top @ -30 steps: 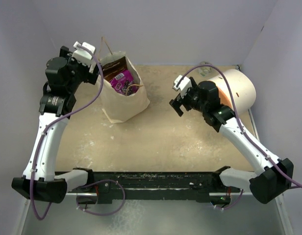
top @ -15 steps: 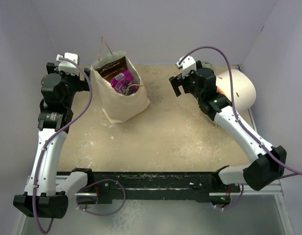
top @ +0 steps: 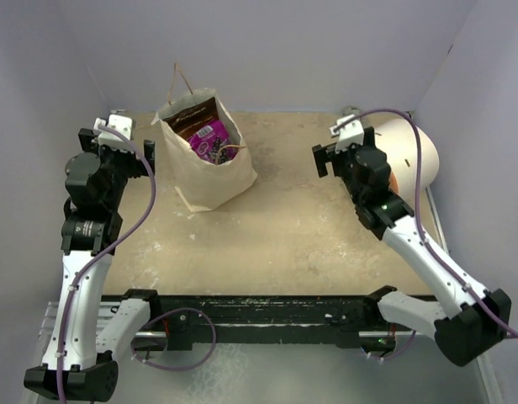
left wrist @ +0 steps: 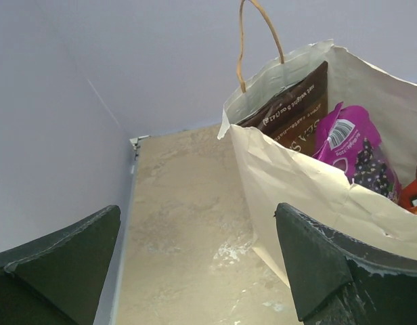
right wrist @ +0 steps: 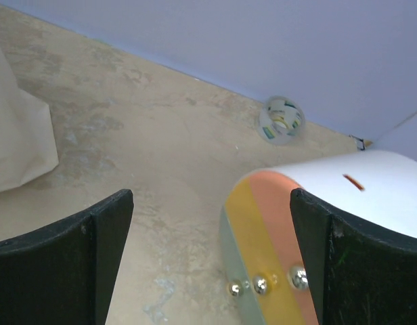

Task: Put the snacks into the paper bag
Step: Reset both arms

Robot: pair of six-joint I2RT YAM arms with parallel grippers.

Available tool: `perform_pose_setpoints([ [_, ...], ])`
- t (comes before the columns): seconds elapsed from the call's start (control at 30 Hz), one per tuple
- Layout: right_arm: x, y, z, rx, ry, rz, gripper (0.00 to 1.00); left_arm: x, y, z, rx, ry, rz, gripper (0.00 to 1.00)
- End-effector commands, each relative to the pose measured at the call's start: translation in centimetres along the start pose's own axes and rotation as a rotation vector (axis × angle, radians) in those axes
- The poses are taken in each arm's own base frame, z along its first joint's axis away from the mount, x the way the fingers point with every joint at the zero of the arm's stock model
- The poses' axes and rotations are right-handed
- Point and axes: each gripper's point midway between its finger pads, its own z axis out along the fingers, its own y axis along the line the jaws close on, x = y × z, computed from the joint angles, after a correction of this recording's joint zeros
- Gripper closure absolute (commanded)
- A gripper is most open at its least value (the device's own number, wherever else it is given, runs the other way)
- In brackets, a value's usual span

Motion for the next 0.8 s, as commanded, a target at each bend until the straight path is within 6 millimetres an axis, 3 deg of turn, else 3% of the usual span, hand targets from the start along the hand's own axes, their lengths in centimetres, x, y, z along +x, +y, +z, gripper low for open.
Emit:
perform_pose_setpoints([
  [0.0, -2.4, -3.3, -2.6, 0.124, -0.148, 0.052, 0.0, -2.1, 0.9, -1.1, -0.016, -0.061, 0.071, 0.01],
  [0.13, -3.3, -4.8, -4.6, 0.147, -0.181, 0.041, 0.0, -2.2, 1.3, -1.5, -0.042, -0.08, 0.069, 0.01],
  [0.27, -3.9, -6.0, -5.8, 0.152, -0.2, 0.062, 0.0, -0.7, 0.6, -1.4, -0.024, -0.076, 0.06, 0.01],
  [0.43, -3.8, -8.2, -6.5, 0.174, -0.186, 0.1, 0.0, 0.4, 1.0, -1.4, -0.05, -0.034, 0.051, 0.01],
  [0.6, -3.3, -8.7, -6.8, 0.181, -0.184, 0.077, 0.0, 0.5, 0.8, -2.1, -0.036, -0.014, 0.0, 0.01],
  [0.77, -2.7, -9.0, -6.8, 0.19, -0.184, 0.079, 0.0, 0.9, -0.2, -1.5, 0.02, -0.009, -0.028, 0.01],
])
